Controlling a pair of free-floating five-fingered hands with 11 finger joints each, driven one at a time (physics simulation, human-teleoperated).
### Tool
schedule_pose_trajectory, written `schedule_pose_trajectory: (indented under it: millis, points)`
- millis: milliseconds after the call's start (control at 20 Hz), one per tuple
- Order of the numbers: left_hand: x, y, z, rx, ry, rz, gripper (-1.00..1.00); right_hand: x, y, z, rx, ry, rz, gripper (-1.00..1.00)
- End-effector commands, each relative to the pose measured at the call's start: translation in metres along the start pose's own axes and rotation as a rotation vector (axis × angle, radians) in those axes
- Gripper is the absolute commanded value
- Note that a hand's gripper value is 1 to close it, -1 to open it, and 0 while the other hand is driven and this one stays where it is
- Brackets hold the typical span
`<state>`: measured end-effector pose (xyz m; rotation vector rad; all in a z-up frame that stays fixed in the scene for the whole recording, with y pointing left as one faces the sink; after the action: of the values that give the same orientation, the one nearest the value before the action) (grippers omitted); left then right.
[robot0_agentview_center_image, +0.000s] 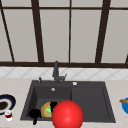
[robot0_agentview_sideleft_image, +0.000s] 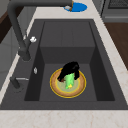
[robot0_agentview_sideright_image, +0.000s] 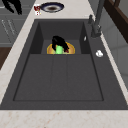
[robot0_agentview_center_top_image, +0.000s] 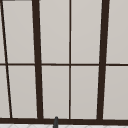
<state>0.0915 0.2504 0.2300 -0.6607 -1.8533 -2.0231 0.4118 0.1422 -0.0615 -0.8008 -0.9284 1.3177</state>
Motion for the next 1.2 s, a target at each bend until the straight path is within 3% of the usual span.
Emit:
schedule_pose_trajectory:
  millis: [0, 150, 550, 750, 1150]
  points:
    - [0.0, 0.0, 0.0, 0.0, 0.0, 0.0, 0.0, 0.007, 0.001, -0.021, 0.043, 0.043, -0.02, 1.0]
    - [0.0, 0.0, 0.0, 0.0, 0.0, 0.0, 0.0, 0.006, -0.009, -0.01, -0.02, -0.001, 0.005, 1.0]
    - [0.0, 0.0, 0.0, 0.0, 0.0, 0.0, 0.0, 0.005, -0.021, -0.01, -0.074, -0.001, -0.022, 1.0]
    - [0.0, 0.0, 0.0, 0.0, 0.0, 0.0, 0.0, 0.005, -0.044, -0.004, -0.05, -0.012, -0.057, 1.0]
    - [0.0, 0.0, 0.0, 0.0, 0.0, 0.0, 0.0, -0.007, -0.08, 0.011, -0.03, -0.033, -0.074, 1.0]
